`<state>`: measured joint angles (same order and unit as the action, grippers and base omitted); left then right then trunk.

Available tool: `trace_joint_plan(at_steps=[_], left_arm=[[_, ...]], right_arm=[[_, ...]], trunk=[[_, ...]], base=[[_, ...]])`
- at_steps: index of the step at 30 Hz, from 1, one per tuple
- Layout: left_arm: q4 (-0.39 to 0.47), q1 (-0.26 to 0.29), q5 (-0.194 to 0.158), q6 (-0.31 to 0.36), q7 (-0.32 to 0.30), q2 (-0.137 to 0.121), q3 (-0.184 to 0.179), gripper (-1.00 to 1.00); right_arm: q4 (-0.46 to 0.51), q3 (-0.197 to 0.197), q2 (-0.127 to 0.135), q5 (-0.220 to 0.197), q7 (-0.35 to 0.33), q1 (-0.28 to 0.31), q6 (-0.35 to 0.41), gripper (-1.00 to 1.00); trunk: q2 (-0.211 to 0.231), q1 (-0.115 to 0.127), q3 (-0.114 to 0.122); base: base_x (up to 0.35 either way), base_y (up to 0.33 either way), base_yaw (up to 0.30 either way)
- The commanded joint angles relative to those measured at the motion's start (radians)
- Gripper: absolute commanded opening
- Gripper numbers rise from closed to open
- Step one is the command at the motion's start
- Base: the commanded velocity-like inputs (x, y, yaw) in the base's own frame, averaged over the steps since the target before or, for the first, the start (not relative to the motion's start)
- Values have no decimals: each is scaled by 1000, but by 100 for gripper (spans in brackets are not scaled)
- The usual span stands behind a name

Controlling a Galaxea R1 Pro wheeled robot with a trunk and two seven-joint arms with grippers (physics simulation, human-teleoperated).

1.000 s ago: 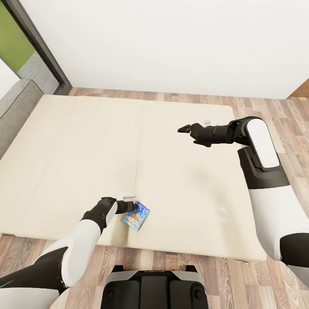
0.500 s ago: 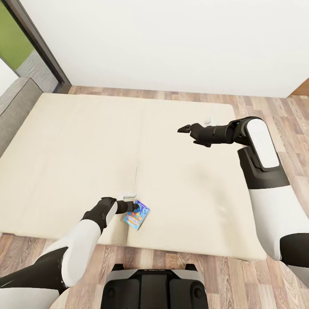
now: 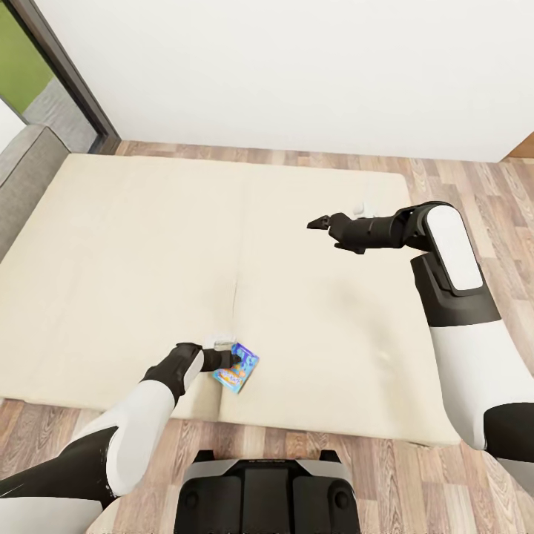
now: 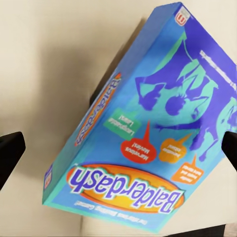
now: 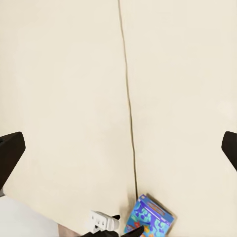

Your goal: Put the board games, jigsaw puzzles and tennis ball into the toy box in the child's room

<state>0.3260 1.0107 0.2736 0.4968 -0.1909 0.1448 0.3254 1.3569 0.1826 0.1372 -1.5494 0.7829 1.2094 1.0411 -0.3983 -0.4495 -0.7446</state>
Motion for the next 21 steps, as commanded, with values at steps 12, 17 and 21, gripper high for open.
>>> trace_joint_plan(at_steps=[12, 17, 21], left_arm=[[-12, 0, 10, -9, -7, 2, 6, 100], [-13, 0, 10, -11, -9, 1, 6, 100], [-13, 0, 10, -12, -14, 1, 7, 100]], right_arm=[[2, 1, 2, -9, 10, 1, 0, 100], [2, 1, 2, -9, 10, 1, 0, 100], [2, 1, 1, -9, 10, 1, 0, 100]], trunk=[[-2, 0, -21], [-2, 0, -29], [-2, 0, -33]], base=[[0, 0, 0], [0, 0, 0], [0, 0, 0]])
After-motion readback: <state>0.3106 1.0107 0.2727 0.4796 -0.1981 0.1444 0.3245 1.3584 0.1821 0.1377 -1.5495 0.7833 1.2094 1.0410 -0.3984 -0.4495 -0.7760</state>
